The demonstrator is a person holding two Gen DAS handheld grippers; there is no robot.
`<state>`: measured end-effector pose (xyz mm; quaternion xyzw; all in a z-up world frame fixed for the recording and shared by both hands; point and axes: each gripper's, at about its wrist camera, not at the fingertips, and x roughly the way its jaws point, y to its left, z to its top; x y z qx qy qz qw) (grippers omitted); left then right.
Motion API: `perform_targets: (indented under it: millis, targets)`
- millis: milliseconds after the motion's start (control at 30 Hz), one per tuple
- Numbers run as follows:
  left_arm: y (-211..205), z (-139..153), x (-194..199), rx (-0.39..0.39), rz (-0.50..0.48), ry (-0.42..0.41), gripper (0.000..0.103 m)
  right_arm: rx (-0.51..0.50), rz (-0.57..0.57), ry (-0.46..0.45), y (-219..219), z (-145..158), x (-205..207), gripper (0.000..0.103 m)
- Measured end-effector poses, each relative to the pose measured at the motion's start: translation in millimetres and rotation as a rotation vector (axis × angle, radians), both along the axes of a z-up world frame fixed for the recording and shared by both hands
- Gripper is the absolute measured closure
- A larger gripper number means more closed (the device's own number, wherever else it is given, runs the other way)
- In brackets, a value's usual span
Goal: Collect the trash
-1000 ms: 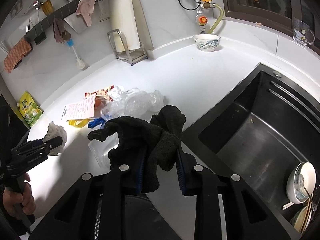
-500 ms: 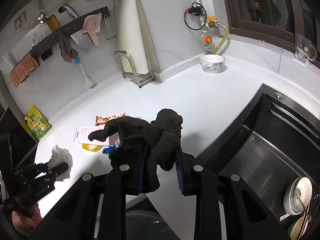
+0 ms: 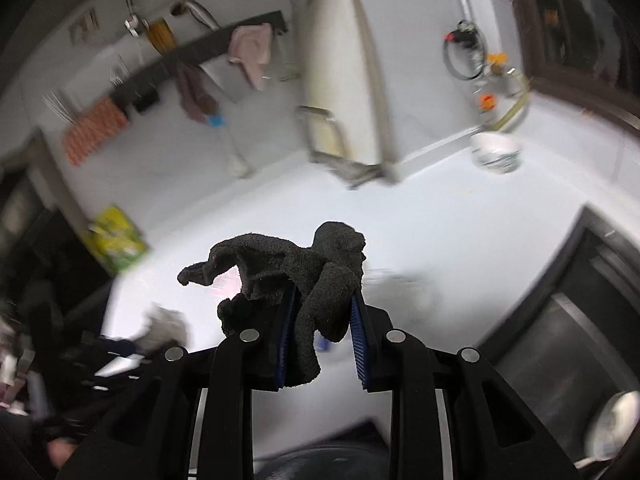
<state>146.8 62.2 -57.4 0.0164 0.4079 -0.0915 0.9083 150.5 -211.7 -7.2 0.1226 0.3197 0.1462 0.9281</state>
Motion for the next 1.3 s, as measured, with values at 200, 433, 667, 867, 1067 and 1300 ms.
perform_targets:
  millis: [200, 433, 667, 867, 1067, 1300]
  targets:
    - [16.7, 3.7, 0.5, -0.009, 0.023, -0.006, 0.068, 0.003, 0.047, -0.005, 20.2, 7.4, 3.5, 0.078]
    - [29.8, 5.5, -0.9, -0.017, 0.040, -0.006, 0.068, 0.030, 0.078, 0.027, 30.0, 8.5, 5.7, 0.080]
    - [36.4, 7.7, -5.3, -0.021, 0.039, -0.012, 0.068, 0.098, 0.089, 0.031, 26.6, 8.5, -1.8, 0.080]
    - [33.9, 6.7, -11.5, -0.023, 0.026, -0.007, 0.068, 0.116, 0.063, 0.101, 19.4, -9.9, 0.9, 0.079]
    - [32.3, 6.6, -17.7, -0.022, 0.019, -0.008, 0.068, 0.017, -0.027, 0.129, 9.6, -25.4, -6.4, 0.040]
    - [29.5, 3.6, -21.7, -0.018, 0.013, 0.000, 0.068, -0.085, -0.053, 0.148, -1.5, -37.2, -18.4, 0.040]
